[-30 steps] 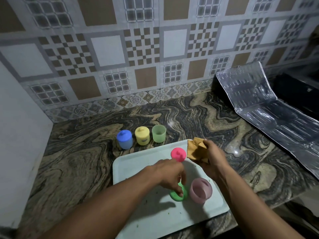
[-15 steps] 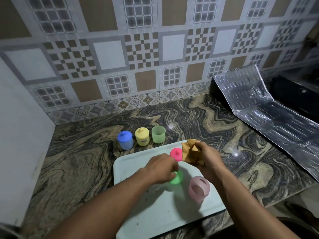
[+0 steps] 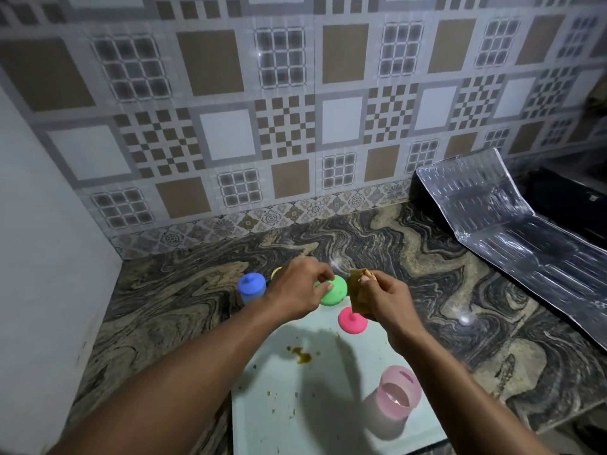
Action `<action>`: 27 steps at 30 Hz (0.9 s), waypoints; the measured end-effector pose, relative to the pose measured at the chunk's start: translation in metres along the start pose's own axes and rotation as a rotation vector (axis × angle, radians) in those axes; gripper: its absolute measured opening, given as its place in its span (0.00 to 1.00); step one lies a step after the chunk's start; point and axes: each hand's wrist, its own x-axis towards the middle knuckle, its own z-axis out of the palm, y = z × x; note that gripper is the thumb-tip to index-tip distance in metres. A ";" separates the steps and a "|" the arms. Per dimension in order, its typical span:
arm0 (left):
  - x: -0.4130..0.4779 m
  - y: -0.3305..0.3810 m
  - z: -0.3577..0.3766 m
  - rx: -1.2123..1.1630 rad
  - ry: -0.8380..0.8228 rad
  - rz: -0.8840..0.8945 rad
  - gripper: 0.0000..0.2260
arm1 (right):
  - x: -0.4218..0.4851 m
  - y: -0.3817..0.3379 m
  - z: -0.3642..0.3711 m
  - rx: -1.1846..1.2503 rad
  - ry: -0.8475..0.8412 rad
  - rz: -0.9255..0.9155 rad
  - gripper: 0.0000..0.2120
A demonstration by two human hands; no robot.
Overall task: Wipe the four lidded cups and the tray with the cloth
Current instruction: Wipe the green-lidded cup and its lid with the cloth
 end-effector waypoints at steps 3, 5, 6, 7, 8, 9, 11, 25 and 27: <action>0.008 -0.003 -0.005 0.002 0.044 0.045 0.07 | 0.010 0.006 0.011 -0.229 -0.012 -0.153 0.14; 0.013 -0.005 -0.007 0.006 0.080 0.087 0.06 | 0.012 0.008 0.017 -0.408 0.018 -0.320 0.12; 0.016 -0.007 -0.009 0.014 0.089 0.106 0.06 | 0.012 0.008 0.020 -0.479 0.043 -0.432 0.12; 0.018 -0.010 -0.009 0.024 0.092 0.112 0.06 | 0.012 0.010 0.023 -0.531 0.048 -0.538 0.14; 0.020 -0.013 -0.010 0.030 0.101 0.118 0.06 | 0.013 0.011 0.027 -0.581 0.042 -0.620 0.15; 0.021 -0.017 -0.010 0.039 0.109 0.127 0.06 | 0.015 0.015 0.029 -0.626 0.032 -0.690 0.15; 0.021 -0.025 -0.008 0.068 0.122 0.140 0.06 | 0.018 0.025 0.031 -0.719 0.006 -0.754 0.13; 0.012 -0.026 0.009 -0.001 0.356 0.055 0.07 | 0.027 -0.013 0.049 0.511 0.133 0.340 0.14; 0.011 -0.020 0.014 -0.004 0.359 0.061 0.06 | 0.027 -0.014 0.058 0.484 0.063 0.293 0.14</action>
